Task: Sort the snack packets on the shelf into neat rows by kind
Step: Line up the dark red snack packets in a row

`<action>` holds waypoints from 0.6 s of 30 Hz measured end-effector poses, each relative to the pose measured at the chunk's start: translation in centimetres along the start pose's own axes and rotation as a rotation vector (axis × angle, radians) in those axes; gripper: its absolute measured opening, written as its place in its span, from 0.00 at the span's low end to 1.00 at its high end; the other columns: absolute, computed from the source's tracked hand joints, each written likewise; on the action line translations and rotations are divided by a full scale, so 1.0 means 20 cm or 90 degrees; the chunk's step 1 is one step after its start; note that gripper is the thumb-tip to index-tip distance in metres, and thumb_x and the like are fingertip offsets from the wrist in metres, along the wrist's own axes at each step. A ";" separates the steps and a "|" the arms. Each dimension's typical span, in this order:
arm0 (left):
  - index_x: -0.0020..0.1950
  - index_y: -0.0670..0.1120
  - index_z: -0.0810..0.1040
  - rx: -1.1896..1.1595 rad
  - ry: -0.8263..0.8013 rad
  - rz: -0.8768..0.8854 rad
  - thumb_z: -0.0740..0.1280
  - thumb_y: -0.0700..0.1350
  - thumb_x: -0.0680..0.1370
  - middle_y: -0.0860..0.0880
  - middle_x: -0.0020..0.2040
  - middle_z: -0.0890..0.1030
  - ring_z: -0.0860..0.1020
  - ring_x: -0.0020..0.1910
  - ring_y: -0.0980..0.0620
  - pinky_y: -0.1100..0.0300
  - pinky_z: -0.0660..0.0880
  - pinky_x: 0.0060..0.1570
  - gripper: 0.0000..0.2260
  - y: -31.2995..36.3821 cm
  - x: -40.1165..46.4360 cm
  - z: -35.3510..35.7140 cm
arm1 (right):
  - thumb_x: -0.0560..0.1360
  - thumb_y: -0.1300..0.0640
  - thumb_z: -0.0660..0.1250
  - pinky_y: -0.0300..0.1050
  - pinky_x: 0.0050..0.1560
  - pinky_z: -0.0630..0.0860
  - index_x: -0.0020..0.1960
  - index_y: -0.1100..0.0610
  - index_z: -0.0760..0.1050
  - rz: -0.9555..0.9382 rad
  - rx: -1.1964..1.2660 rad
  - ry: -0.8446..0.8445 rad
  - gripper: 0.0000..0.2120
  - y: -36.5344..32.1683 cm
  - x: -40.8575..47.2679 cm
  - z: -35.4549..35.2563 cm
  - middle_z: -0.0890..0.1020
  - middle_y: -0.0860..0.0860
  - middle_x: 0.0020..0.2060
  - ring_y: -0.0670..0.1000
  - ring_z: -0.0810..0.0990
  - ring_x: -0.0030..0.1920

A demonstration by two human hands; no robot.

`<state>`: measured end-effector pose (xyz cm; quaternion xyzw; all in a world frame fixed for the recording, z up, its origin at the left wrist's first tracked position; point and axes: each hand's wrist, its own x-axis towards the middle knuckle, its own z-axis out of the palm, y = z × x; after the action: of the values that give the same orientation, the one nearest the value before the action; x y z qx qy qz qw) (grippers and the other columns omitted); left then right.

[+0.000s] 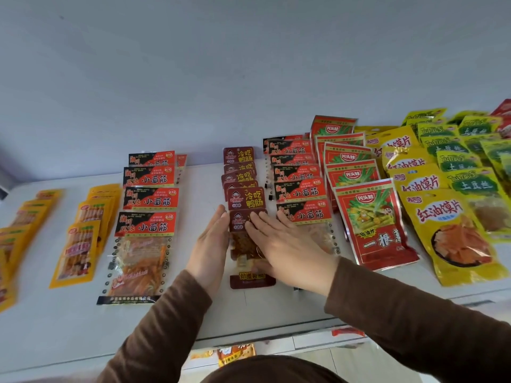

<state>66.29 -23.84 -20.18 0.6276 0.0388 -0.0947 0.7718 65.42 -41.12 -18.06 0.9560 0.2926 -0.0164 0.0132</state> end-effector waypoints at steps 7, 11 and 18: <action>0.62 0.66 0.80 0.054 0.014 0.012 0.60 0.54 0.81 0.62 0.63 0.81 0.78 0.59 0.67 0.70 0.73 0.56 0.14 0.02 0.03 0.01 | 0.77 0.36 0.61 0.61 0.76 0.46 0.80 0.59 0.54 -0.026 -0.008 0.008 0.41 0.04 -0.01 -0.01 0.58 0.58 0.79 0.58 0.55 0.79; 0.82 0.51 0.56 0.176 0.077 0.005 0.57 0.52 0.85 0.51 0.81 0.59 0.61 0.78 0.52 0.56 0.59 0.75 0.25 0.11 0.18 -0.02 | 0.77 0.35 0.61 0.61 0.76 0.44 0.80 0.59 0.53 -0.034 0.002 0.006 0.42 0.06 0.00 -0.02 0.57 0.58 0.79 0.57 0.55 0.79; 0.80 0.45 0.60 0.211 0.064 -0.010 0.56 0.55 0.84 0.45 0.80 0.62 0.60 0.79 0.45 0.44 0.58 0.77 0.26 0.23 0.37 0.03 | 0.76 0.35 0.64 0.62 0.76 0.42 0.78 0.60 0.58 -0.058 -0.034 0.021 0.41 0.08 0.01 -0.02 0.62 0.59 0.77 0.59 0.59 0.77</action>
<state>74.34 -24.20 -16.99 0.7500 0.0657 -0.0744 0.6540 66.50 -42.20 -17.55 0.9411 0.3365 0.0066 0.0331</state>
